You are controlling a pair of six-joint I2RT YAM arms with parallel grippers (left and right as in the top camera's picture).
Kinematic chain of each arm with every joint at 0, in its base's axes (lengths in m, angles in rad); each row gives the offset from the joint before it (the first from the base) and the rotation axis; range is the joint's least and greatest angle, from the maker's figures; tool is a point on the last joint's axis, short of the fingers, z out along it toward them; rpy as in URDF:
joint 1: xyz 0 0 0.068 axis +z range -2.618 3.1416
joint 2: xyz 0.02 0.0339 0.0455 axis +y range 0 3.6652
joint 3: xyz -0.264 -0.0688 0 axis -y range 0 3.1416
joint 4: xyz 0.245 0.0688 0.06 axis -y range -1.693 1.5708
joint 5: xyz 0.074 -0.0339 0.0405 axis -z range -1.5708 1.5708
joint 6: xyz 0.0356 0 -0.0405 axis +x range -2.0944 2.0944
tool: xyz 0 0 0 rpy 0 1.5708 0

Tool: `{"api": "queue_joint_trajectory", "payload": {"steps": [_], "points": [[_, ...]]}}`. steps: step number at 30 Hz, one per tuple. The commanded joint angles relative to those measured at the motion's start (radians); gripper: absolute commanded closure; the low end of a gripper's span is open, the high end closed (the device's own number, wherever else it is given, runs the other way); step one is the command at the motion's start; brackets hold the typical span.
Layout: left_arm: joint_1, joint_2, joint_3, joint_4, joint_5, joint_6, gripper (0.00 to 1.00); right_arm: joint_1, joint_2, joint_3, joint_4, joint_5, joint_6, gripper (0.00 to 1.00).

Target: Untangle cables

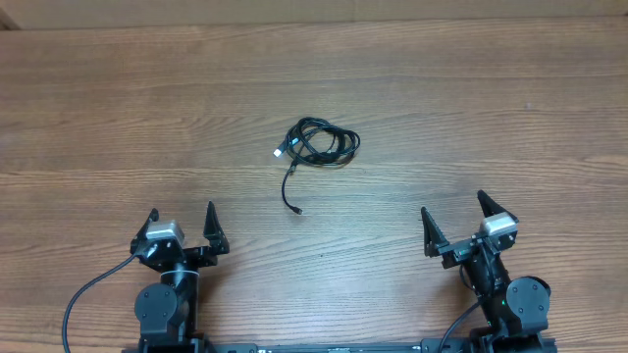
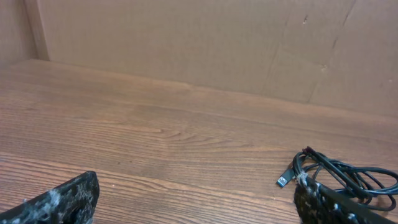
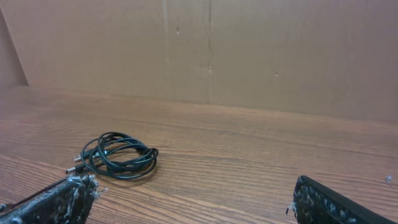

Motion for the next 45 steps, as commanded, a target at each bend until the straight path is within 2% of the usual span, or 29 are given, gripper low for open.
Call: {"api": "queue_joint_trajectory", "payload": {"steps": [1,28,32,38,45], "points": [[0.006,-0.011,-0.004,0.003,-0.009,0.011,0.0,0.005,-0.005,-0.01,0.005,0.007,0.002,0.0],[0.006,-0.011,-0.004,0.006,-0.009,0.011,0.01,0.005,-0.005,-0.01,0.005,0.007,0.002,0.0],[0.006,-0.011,0.001,0.023,-0.008,-0.02,0.0,0.005,-0.005,-0.01,0.005,0.007,0.002,0.0],[0.006,-0.011,0.053,0.013,0.039,-0.037,0.0,0.005,-0.005,-0.01,0.005,0.007,0.002,0.0],[0.006,-0.01,0.22,-0.139,0.039,-0.045,0.0,0.005,-0.005,-0.01,0.005,0.007,0.002,0.0]]}}
